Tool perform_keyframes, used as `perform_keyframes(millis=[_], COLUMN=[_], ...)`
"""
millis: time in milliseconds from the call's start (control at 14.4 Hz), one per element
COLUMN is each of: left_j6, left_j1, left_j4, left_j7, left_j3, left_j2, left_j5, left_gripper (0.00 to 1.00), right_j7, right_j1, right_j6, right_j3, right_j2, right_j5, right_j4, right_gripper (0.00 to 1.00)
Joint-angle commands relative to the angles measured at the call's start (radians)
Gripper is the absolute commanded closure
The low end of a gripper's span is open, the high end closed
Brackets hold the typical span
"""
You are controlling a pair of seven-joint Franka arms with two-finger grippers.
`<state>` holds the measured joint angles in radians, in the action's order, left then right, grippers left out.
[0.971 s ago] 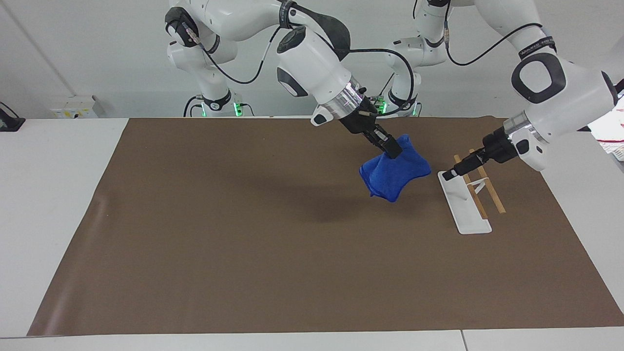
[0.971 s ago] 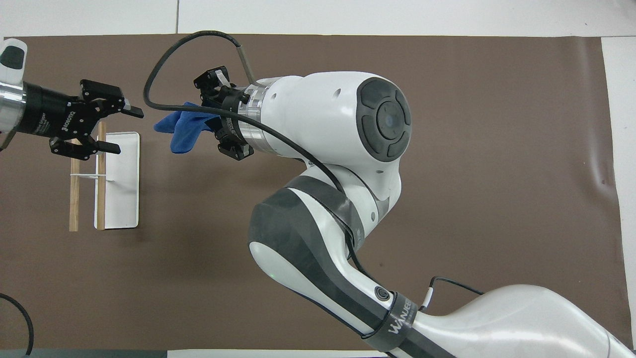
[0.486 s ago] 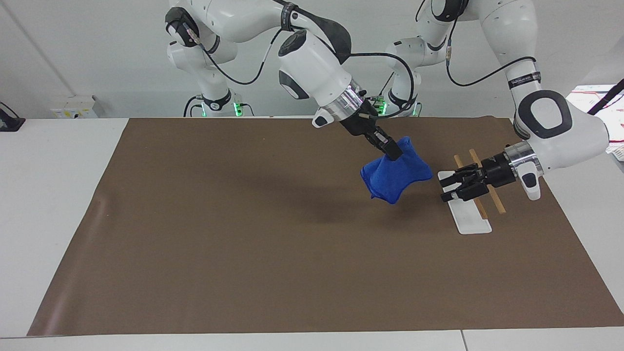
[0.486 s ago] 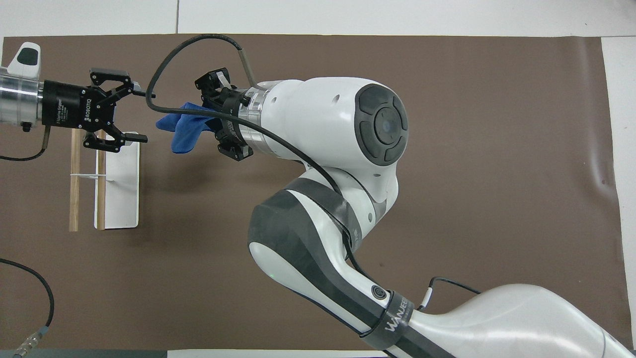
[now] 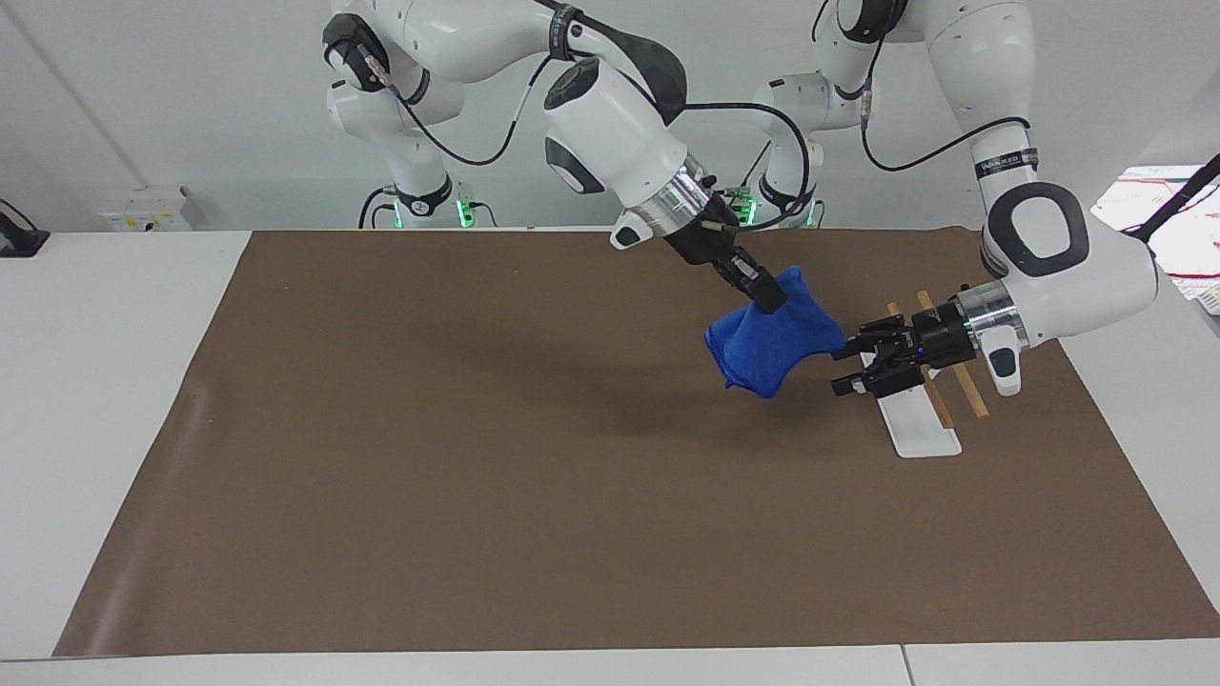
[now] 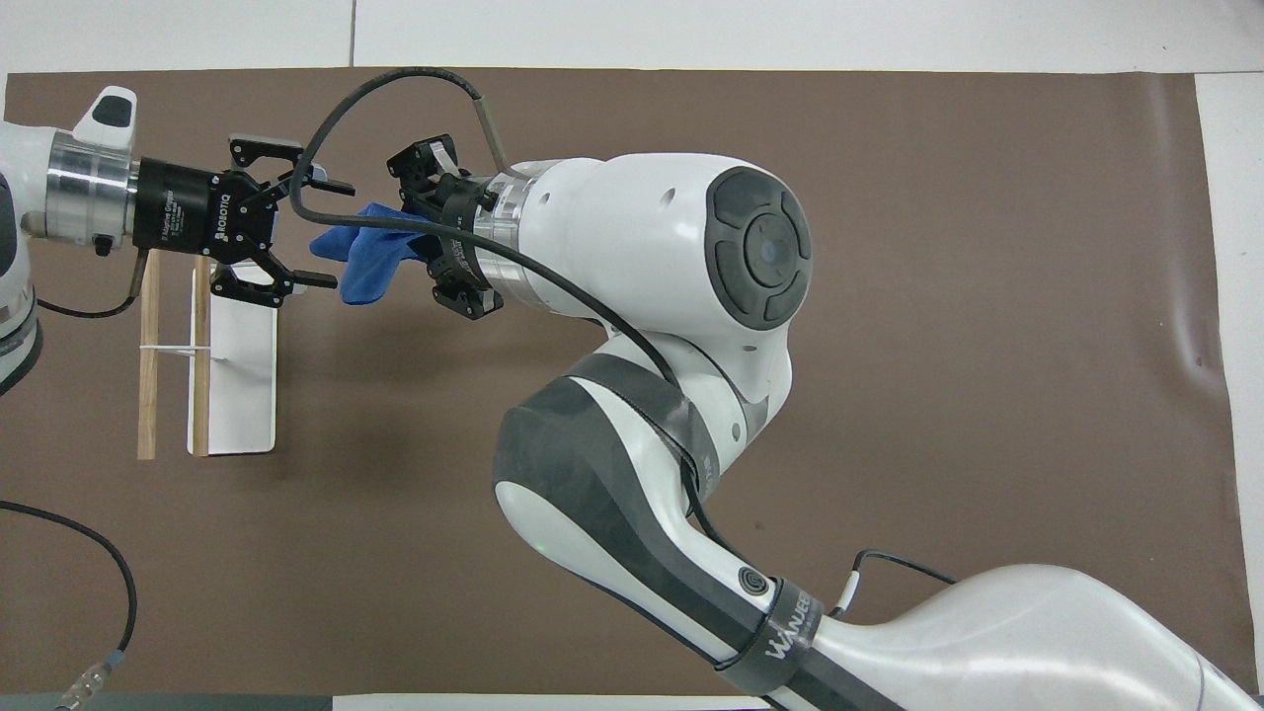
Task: Right arm passes towel to left arm to hang
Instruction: 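Hold the cloth with the right gripper while the left gripper reaches it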
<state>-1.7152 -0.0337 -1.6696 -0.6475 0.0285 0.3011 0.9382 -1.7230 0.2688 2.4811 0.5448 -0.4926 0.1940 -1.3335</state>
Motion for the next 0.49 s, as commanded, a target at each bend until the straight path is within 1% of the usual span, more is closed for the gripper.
perform_keyframes(millis=[0,139,208,278,347,416], left_j6=[-0.053,-0.058,-0.061,-0.067,-0.075,-0.084], left_j1=[0.05,0.072,0.074,0.078,0.078,0.078], left_j4=[-0.006,-0.009,-0.01,-0.01,-0.009,-0.006], left_j7=[-0.082,-0.099,-0.104,-0.104,-0.104,-0.1], left_j3=[-0.001,-0.002,-0.002,-0.002,-0.002,-0.002], left_j2=[-0.022,-0.025,-0.028,-0.028,-0.028,-0.027], left_j5=[0.016,0.016,0.016,0.016,0.016,0.014], left_gripper=[0.05,0.11,0.15,0.25,0.41,0.46], right_j7=[-0.012,-0.012,-0.012,-0.012,-0.012,-0.012], right_j1=[-0.01,-0.01,-0.01,-0.011,-0.01,-0.01], right_j6=[0.019,0.019,0.019,0.019,0.019,0.019], right_j3=[0.0,0.0,0.0,0.0,0.0,0.0], right_j2=[0.031,0.031,0.031,0.031,0.031,0.031], right_j5=[0.021,0.021,0.021,0.021,0.021,0.021], right_j4=[-0.038,-0.038,-0.038,-0.038,-0.038,-0.038], right_gripper=[1.0,1.0,1.0,1.0,1.0,1.0])
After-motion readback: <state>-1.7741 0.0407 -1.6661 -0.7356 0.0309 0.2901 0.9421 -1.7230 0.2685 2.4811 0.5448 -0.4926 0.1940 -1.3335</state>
